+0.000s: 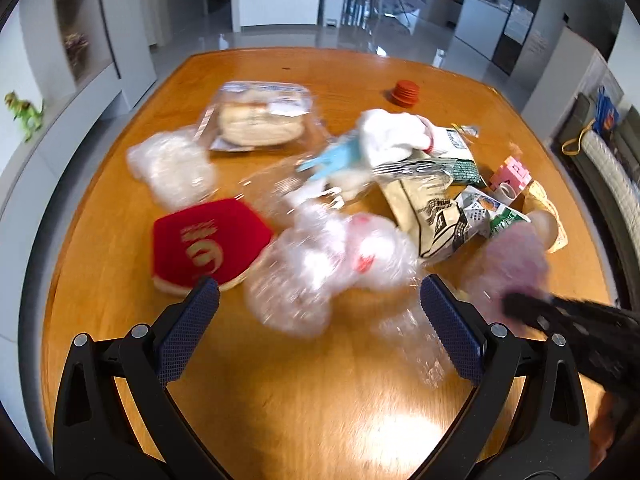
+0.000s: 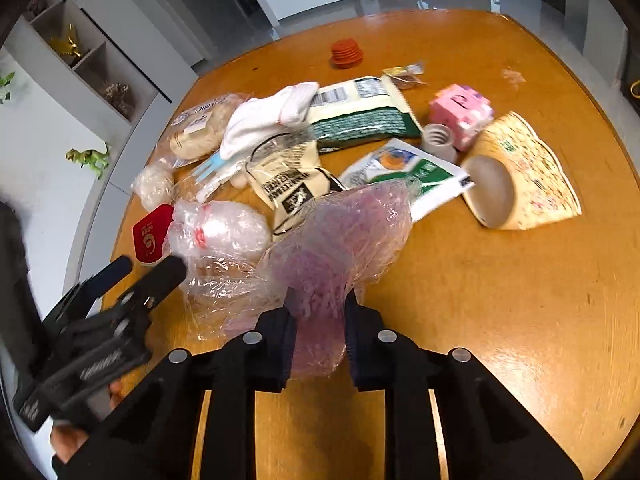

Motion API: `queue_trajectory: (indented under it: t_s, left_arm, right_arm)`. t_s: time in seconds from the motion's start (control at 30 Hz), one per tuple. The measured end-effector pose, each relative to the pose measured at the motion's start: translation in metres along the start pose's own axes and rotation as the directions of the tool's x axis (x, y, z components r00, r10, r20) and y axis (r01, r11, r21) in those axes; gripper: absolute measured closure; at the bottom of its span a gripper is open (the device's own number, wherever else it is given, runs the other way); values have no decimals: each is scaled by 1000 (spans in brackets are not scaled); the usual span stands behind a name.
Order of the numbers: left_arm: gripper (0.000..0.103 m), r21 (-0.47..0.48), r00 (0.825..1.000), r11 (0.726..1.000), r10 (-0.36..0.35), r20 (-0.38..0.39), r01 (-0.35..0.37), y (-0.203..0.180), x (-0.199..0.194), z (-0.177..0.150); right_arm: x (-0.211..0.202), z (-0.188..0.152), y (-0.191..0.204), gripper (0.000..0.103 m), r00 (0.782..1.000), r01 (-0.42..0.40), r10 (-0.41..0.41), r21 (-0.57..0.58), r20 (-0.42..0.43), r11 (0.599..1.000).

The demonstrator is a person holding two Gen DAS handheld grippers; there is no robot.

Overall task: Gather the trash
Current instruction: 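Grasp the clear bag with red print with the left tool while the right tool grasps the pink rubber-band bag, then carry both held bags over the black trash bag and open both tools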

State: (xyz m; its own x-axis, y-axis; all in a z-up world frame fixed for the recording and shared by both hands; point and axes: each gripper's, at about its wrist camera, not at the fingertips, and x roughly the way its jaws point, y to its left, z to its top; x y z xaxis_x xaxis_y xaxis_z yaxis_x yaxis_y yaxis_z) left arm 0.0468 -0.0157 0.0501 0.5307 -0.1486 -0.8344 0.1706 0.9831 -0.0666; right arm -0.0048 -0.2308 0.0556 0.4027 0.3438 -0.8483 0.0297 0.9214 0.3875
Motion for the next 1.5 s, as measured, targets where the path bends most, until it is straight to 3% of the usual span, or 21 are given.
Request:
queue_trajectory:
  t_s: [0.13,0.2,0.23,0.37,0.47,0.7,0.83,1.03,1.23,1.43,1.5]
  left_arm:
    - [7,43,998,999,-12,-54,14,-13,26,9]
    - [27,80,996,997,27,-88,-19,-18,40,6]
    - [37,83,994,997,10,-108,-1,-18,46,3]
    - [56,33,995,998,-59,-84,62,-6,33,-8]
    - [57,5,995,996,-88,-42,88,8,7,-19]
    - [57,-53,995,995,-82,60,85,45,-68,-62]
    - [57,-111,994,992,-43,105,55,76,-103,-99]
    - [56,-244,988,969,65,143,-29,145,-166,-175]
    - [56,-429,970,890,219,109,-153,218,-209,-259]
    - [56,-586,945,770,325,22,-251,275,-231,-342]
    - [56,-641,935,715,355,-11,-279,292,-237,-371]
  right_arm:
    - [-2,-2,-11,80,1000,-9,9,5,-12,1000]
    - [-4,-6,-14,80,1000,-8,8,-5,-11,1000]
    - [-6,-7,-13,80,1000,-2,2,-12,-6,1000]
    - [-17,-13,-4,80,1000,12,-11,-54,22,998]
    - [-25,-19,6,80,999,-3,5,-78,34,997]
    - [-38,-43,45,80,998,-46,53,-150,43,988]
    - [-36,-64,85,80,996,-82,89,-225,23,971]
    - [-20,-114,166,80,986,-165,155,-386,-57,908]
    - [7,-174,253,80,968,-248,181,-549,-174,798]
    - [28,-234,330,80,941,-334,192,-663,-280,670]
    - [34,-253,355,80,931,-360,188,-694,-314,623]
